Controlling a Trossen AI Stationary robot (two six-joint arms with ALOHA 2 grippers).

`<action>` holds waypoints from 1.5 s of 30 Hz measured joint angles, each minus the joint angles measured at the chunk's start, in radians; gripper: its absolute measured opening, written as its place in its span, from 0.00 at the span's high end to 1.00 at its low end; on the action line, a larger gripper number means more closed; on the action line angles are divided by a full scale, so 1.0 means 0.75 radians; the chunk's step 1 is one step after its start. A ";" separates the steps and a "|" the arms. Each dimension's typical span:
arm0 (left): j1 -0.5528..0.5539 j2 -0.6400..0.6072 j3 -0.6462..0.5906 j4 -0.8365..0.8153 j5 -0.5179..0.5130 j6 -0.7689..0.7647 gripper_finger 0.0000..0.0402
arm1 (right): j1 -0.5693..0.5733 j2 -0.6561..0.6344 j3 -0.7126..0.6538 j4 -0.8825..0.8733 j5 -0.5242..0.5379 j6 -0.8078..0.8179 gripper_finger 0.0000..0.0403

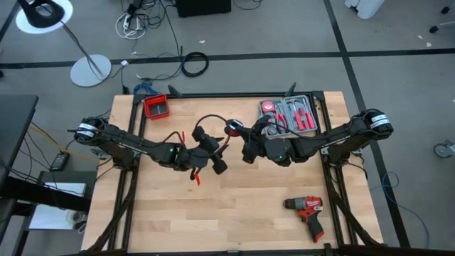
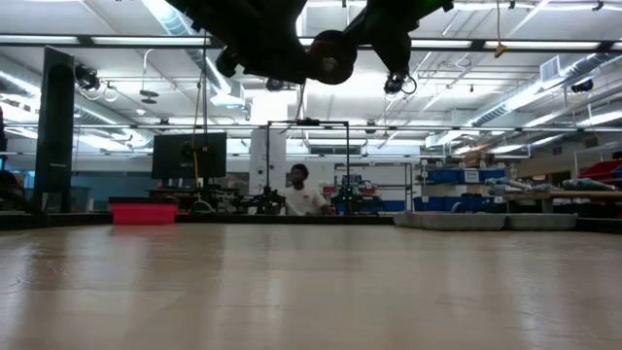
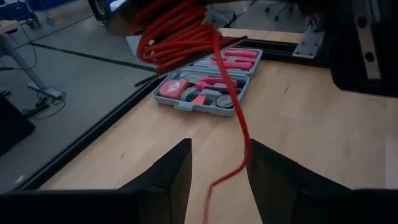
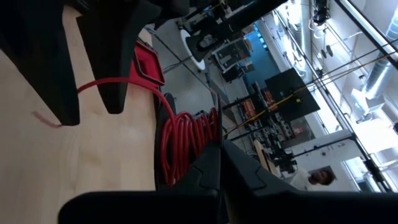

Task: Coil cords
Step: Uncoil the red wire from the black spool

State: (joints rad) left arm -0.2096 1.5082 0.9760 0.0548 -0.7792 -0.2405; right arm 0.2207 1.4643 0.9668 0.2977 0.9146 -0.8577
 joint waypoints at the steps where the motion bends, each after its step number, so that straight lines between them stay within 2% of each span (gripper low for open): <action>1: 0.000 0.000 0.000 0.000 0.000 0.000 0.62 | 0.000 0.000 0.000 0.000 0.000 0.000 1.00; 7: 0.000 0.000 0.000 -0.003 0.000 0.001 0.63 | 0.000 0.000 0.000 0.001 -0.002 0.000 1.00; 9: 0.000 0.000 0.000 -0.004 0.000 0.001 0.66 | 0.000 0.000 0.000 0.001 -0.002 -0.001 1.00; 16: 0.000 0.000 0.000 -0.034 0.050 0.001 0.95 | 0.000 0.000 0.000 0.000 -0.002 -0.001 1.00; 17: 0.000 0.000 0.000 -0.041 0.057 0.001 0.97 | 0.000 0.000 0.000 0.000 -0.002 -0.001 1.00; 23: 0.000 0.000 0.000 -0.045 0.085 0.001 0.99 | -0.001 0.000 0.000 -0.008 -0.002 -0.002 1.00; 29: 0.018 0.013 0.000 -0.030 0.187 -0.054 1.00 | -0.003 0.001 0.000 0.022 -0.016 0.012 1.00; 45: 0.093 0.099 0.001 0.114 0.325 -0.039 1.00 | -0.129 0.008 0.000 0.061 -0.137 0.235 1.00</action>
State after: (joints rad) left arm -0.1400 1.5822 0.9768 0.1400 -0.5358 -0.2696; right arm 0.1243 1.4704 0.9668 0.3432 0.8120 -0.6814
